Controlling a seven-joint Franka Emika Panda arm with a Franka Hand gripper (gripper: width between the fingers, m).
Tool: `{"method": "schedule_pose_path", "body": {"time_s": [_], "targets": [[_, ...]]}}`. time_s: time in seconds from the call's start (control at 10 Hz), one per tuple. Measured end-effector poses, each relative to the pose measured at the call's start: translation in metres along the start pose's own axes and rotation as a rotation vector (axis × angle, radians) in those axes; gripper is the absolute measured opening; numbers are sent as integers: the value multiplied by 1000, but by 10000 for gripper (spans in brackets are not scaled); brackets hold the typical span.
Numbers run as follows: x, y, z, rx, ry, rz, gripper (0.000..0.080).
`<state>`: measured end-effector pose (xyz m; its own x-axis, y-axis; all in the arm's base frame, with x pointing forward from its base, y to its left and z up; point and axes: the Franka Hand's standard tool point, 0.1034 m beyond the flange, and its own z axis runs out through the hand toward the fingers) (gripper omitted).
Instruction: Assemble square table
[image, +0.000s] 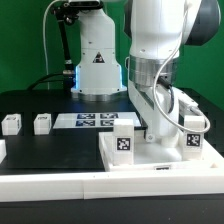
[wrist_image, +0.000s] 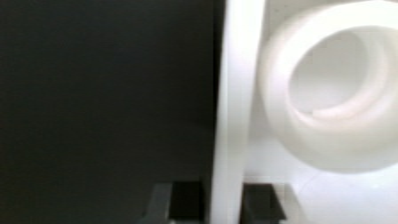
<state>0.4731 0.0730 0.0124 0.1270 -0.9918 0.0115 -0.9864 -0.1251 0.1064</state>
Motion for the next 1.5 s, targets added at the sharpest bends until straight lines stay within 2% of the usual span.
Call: {"method": "schedule_pose_path", "body": {"time_s": [0.5,0.8,1.0,1.2,1.5], "targets": [[3,0,0,-1,1,-18,80],[26,7,-2,-8,5,-169,80],[41,14,-3,-30,-14,-254,80],[40,15,-1,-31,-13,-298,80],[52,18,-1,-34,-10,-449,81]]}}
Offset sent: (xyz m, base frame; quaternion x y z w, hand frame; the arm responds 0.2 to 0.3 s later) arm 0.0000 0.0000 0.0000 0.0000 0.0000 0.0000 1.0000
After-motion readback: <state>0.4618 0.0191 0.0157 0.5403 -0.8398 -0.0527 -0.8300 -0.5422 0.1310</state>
